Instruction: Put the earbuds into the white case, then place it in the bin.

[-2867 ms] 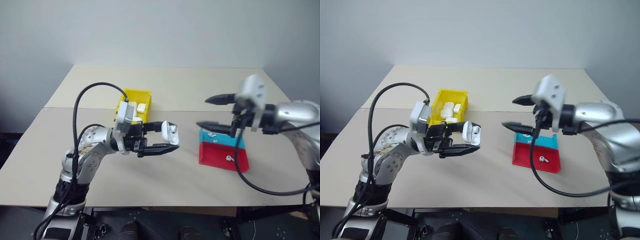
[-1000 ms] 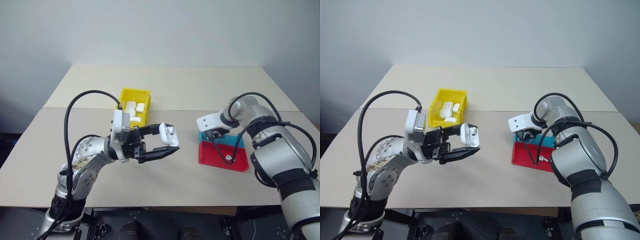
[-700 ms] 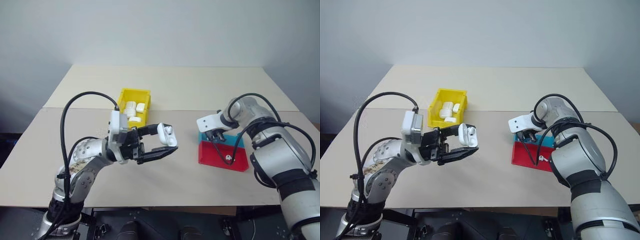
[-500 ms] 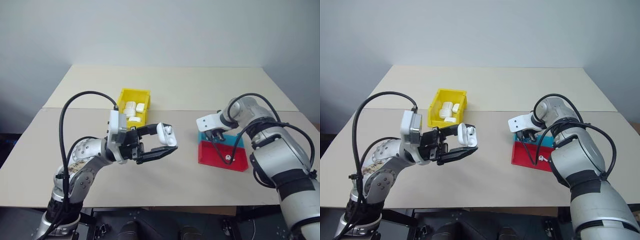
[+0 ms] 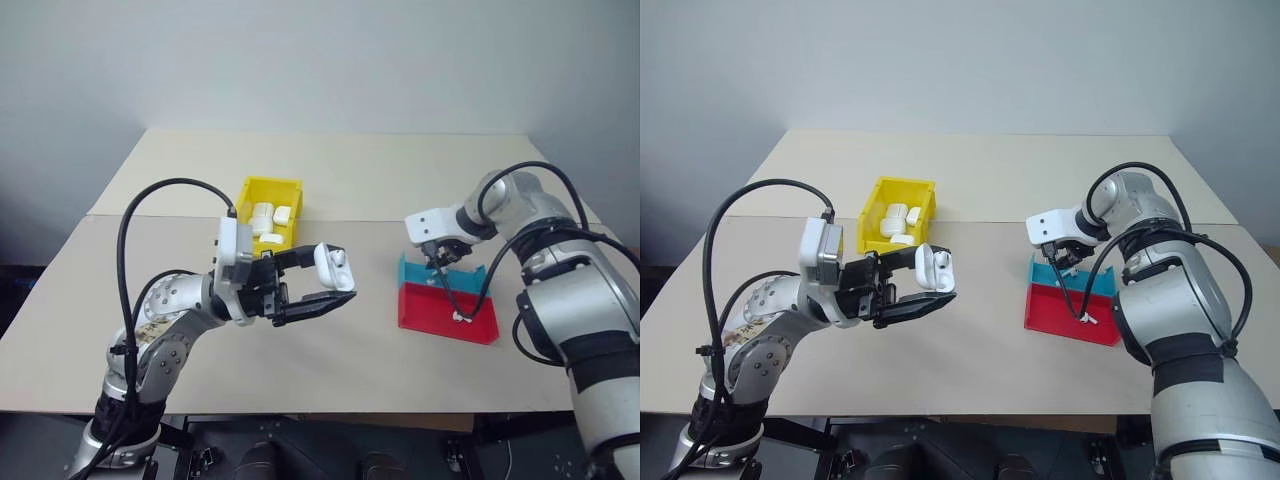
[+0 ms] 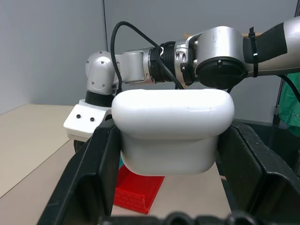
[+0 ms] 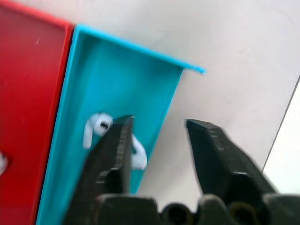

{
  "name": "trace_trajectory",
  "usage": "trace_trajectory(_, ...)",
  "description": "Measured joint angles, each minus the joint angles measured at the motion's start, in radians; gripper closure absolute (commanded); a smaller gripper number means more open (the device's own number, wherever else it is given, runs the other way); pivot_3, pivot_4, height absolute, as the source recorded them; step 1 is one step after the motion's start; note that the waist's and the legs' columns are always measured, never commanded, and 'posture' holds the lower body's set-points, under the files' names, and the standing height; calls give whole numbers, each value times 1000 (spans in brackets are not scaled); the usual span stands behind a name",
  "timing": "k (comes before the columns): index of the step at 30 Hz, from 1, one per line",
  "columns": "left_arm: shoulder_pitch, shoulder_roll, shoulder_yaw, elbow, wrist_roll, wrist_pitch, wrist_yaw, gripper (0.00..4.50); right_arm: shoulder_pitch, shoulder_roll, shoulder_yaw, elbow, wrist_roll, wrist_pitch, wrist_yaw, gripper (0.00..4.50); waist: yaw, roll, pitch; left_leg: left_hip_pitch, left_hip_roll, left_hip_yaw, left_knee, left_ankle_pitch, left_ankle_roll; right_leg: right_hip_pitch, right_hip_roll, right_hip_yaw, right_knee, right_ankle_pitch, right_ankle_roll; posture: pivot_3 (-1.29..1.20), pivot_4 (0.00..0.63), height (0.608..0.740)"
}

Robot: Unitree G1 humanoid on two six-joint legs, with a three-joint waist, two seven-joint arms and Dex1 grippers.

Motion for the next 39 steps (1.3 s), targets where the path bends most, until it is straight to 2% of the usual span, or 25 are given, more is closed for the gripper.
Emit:
trace_trajectory(11, 18, 1, 0, -15, -5, 5, 10, 1695, 51, -8, 9, 0, -15, -29, 7, 2104, -1, 0, 0, 0, 0, 0, 0, 0, 0, 0, 0, 0, 0, 0, 0, 0, 150, 740)
trace_trajectory(39, 47, 27, 1, -53, -41, 8, 52, 1695, 84, 28, 10, 1, -43, 30, -205, 2104, -2, 0, 0, 1, 0, 0, 0, 0, 0, 1, 0, 0, 0, 0, 0, 0, 150, 740)
